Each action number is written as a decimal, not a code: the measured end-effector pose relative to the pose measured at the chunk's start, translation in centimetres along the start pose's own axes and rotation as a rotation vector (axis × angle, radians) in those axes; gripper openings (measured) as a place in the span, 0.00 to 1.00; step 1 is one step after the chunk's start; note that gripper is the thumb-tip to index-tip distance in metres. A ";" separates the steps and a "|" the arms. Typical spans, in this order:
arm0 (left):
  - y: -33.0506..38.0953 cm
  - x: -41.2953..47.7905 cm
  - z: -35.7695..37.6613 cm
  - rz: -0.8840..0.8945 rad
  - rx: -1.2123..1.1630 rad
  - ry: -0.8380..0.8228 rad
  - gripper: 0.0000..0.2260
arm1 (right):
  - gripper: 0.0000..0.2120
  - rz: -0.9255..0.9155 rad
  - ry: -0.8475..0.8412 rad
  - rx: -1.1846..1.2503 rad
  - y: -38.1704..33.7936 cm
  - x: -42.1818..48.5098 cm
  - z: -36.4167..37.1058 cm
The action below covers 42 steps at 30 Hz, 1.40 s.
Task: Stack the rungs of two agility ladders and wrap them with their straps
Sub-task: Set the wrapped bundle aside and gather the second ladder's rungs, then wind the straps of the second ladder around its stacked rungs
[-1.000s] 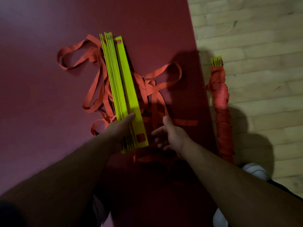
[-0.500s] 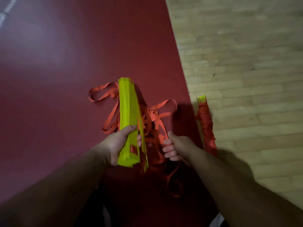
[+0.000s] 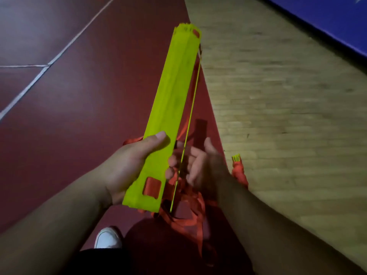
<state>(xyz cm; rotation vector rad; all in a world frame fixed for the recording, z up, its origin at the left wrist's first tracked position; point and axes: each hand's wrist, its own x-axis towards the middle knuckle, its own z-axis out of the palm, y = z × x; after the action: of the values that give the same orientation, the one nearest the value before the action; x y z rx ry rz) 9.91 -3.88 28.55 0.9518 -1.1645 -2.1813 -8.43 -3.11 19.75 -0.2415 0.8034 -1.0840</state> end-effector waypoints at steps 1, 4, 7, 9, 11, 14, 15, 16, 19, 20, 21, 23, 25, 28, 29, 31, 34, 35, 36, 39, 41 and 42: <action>-0.1 -0.5 0.0 0.016 0.115 0.048 0.20 | 0.34 -0.052 -0.012 -0.033 -0.5 -0.5 0.7; -0.6 -0.7 0.1 0.073 0.360 0.178 0.23 | 0.17 -0.218 0.142 -0.246 -1.7 -1.6 1.5; -0.6 0.0 0.2 0.098 0.521 0.231 0.23 | 0.06 -0.410 0.283 -0.439 -2.7 -3.1 2.0; -0.8 0.6 0.2 0.104 0.583 0.238 0.24 | 0.04 -0.433 0.269 -0.533 -3.3 -3.9 2.0; -1.3 1.0 0.2 0.107 0.656 0.241 0.25 | 0.06 -0.474 0.338 -0.609 -3.4 -4.3 1.7; -2.0 1.6 0.6 0.125 0.677 0.227 0.22 | 0.13 -0.509 0.390 -0.654 -3.0 -4.3 2.0; -2.1 1.8 0.7 0.135 0.671 0.217 0.21 | 0.15 -0.512 0.383 -0.645 -2.9 -4.3 2.2; -2.2 2.0 0.8 0.142 0.670 0.196 0.18 | 0.15 -0.516 0.381 -0.643 -2.8 -4.2 2.2; -2.1 2.4 1.2 0.146 0.639 0.128 0.10 | 0.04 -0.540 0.338 -0.672 -2.7 -3.8 2.0; -2.2 2.5 1.3 0.149 0.639 0.102 0.10 | 0.02 -0.544 0.328 -0.679 -2.7 -3.7 2.0; -2.3 2.6 1.4 0.151 0.623 0.075 0.10 | 0.03 -0.542 0.325 -0.682 -2.8 -3.6 2.1; -2.8 2.9 1.6 0.141 0.586 0.033 0.17 | 0.05 -0.518 0.319 -0.694 -3.2 -3.5 2.2; -3.3 3.2 1.4 0.105 0.538 0.035 0.16 | 0.07 -0.510 0.299 -0.694 -4.0 -3.5 2.1; -3.8 3.1 1.2 0.054 0.396 0.043 0.03 | 0.12 -0.531 0.264 -0.664 -5.2 -3.9 1.8; -4.0 3.2 1.0 0.028 0.344 0.031 0.07 | 0.14 -0.538 0.269 -0.651 -5.4 -4.0 1.4; -4.3 3.2 0.7 -0.038 0.228 -0.030 0.12 | 0.16 -0.536 0.374 -0.660 -5.4 -4.2 0.4; -4.0 3.3 0.2 -0.078 0.143 -0.033 0.12 | 0.13 -0.480 0.521 -0.974 -4.7 -4.5 -1.7; -3.7 3.3 0.0 -0.075 0.139 -0.020 0.11 | 0.12 -0.411 0.434 -1.065 -4.0 -4.6 -2.3; -3.5 3.4 -0.2 -0.067 0.134 0.001 0.09 | 0.10 -0.298 0.286 -1.071 -3.1 -4.8 -2.6; -2.7 3.7 -0.5 -0.032 0.128 0.104 0.07 | 0.26 -0.014 -0.139 -1.224 0.1 -5.4 -3.7; -2.1 4.0 -0.8 -0.008 0.094 0.171 0.06 | 0.29 0.036 -0.243 -1.423 1.8 -5.9 -3.9; -1.7 4.1 -1.1 0.005 0.084 0.200 0.08 | 0.25 0.043 -0.273 -1.453 2.3 -6.0 -3.8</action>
<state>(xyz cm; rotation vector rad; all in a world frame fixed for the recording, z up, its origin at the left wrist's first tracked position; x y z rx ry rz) 7.98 -6.36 25.20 1.1714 -1.1675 -1.9937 -10.83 3.84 18.59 -1.5365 1.2081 -0.2250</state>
